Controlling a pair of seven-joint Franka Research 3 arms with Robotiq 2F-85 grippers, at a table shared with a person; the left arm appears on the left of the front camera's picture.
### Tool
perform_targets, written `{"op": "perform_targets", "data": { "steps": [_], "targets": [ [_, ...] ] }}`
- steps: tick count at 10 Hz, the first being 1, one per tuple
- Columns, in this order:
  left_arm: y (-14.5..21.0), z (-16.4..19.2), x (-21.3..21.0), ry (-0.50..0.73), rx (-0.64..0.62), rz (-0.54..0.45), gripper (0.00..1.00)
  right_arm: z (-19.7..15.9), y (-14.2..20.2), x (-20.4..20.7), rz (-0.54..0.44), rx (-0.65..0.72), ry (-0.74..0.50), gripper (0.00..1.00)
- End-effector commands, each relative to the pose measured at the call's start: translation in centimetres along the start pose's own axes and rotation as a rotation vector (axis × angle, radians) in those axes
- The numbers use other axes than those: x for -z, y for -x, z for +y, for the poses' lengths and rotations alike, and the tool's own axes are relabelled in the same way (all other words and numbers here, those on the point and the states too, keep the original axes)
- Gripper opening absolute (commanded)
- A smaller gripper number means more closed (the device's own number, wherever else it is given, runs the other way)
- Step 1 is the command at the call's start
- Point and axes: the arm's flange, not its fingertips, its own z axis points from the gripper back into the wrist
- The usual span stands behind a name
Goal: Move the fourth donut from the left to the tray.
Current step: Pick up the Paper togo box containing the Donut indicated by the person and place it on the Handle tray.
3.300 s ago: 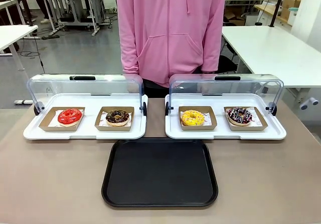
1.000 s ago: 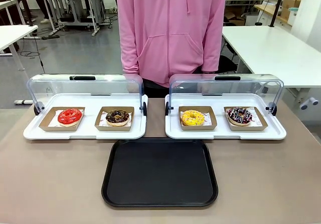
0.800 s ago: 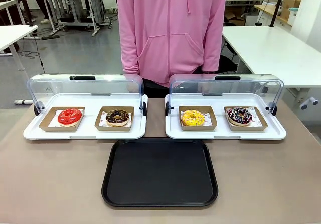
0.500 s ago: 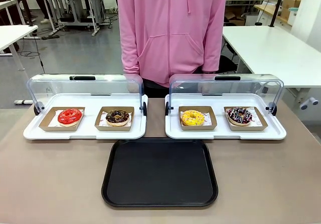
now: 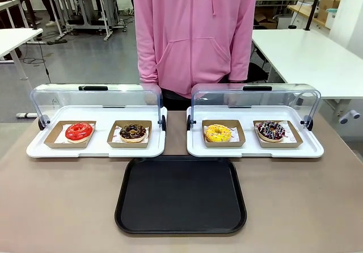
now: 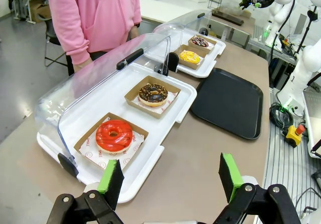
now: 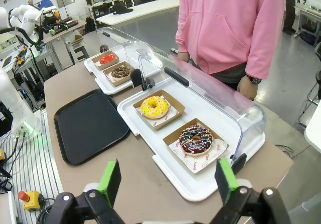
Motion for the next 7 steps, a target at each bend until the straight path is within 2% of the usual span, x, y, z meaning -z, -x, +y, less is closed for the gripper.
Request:
{"op": "perform_targets", "data": {
  "steps": [1, 7],
  "targets": [
    [-0.04, 0.1, -0.17, 0.006, 0.022, -0.02, 1.0, -0.29, -0.26, -0.04, -0.025, -0.027, -0.001, 1.0],
    [-0.04, 0.1, -0.17, 0.006, 0.022, -0.02, 1.0, -0.29, -0.26, -0.04, -0.025, -0.027, -0.001, 1.0]
  ]
}}
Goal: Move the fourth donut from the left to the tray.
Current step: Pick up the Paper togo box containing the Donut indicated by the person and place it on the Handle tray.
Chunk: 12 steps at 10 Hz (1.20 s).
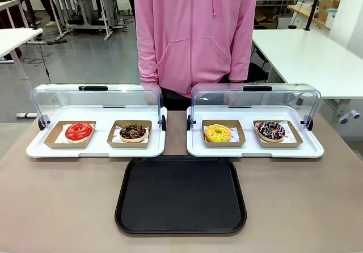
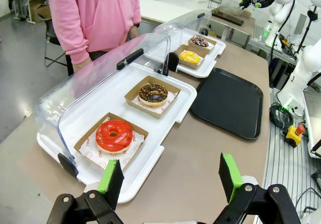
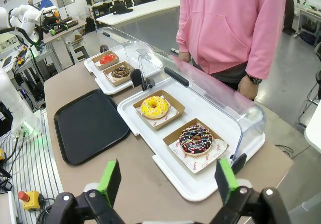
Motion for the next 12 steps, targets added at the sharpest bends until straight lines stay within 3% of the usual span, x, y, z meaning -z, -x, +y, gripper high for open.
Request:
{"op": "perform_targets", "data": {
  "steps": [1, 12],
  "targets": [
    [-0.04, 0.1, -0.17, 0.006, 0.022, -0.02, 1.0, -0.29, -0.26, -0.04, -0.025, -0.027, -0.001, 1.0],
    [-0.04, 0.1, -0.17, 0.006, 0.022, -0.02, 1.0, -0.29, -0.26, -0.04, -0.025, -0.027, -0.001, 1.0]
  ]
}}
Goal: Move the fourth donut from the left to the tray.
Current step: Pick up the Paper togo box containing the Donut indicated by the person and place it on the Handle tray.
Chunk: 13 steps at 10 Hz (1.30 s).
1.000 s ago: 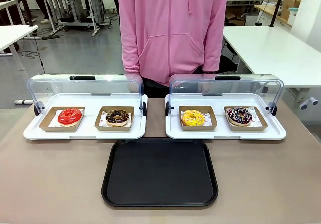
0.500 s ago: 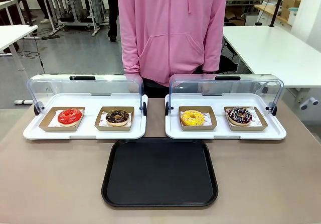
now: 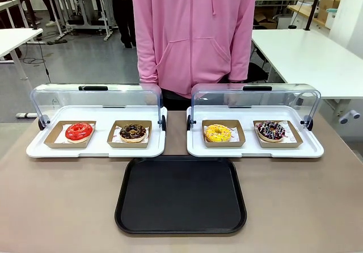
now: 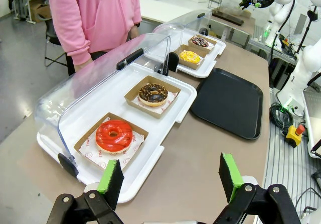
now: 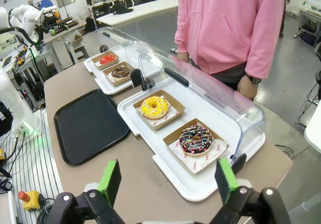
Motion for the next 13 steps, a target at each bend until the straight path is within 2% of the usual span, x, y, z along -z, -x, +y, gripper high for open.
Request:
{"op": "perform_targets", "data": {
  "steps": [1, 13],
  "targets": [
    [-0.04, 0.1, -0.17, 0.006, 0.022, -0.02, 1.0, -0.29, -0.26, -0.03, -0.025, -0.026, -0.001, 1.0],
    [-0.04, 0.1, -0.17, 0.006, 0.022, -0.02, 1.0, -0.29, -0.26, -0.03, -0.025, -0.026, -0.001, 1.0]
  ]
}}
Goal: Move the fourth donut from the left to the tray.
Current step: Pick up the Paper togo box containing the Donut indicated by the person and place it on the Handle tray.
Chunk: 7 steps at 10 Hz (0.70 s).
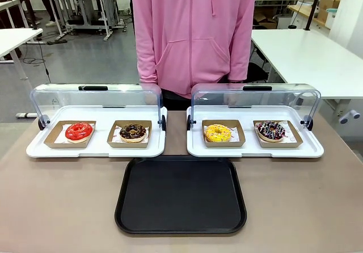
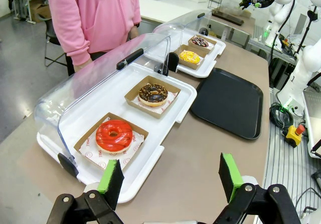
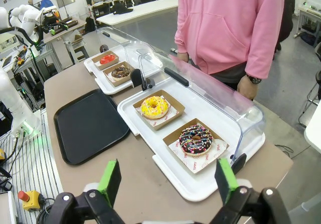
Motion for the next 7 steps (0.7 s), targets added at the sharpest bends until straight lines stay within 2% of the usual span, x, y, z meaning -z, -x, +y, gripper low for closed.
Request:
{"op": "perform_targets", "data": {
  "steps": [1, 7],
  "targets": [
    [-0.04, 0.1, -0.17, 0.006, 0.022, -0.02, 1.0, -0.29, -0.26, -0.03, -0.025, -0.026, -0.001, 1.0],
    [-0.04, 0.1, -0.17, 0.006, 0.022, -0.02, 1.0, -0.29, -0.26, -0.03, -0.025, -0.026, -0.001, 1.0]
  ]
}}
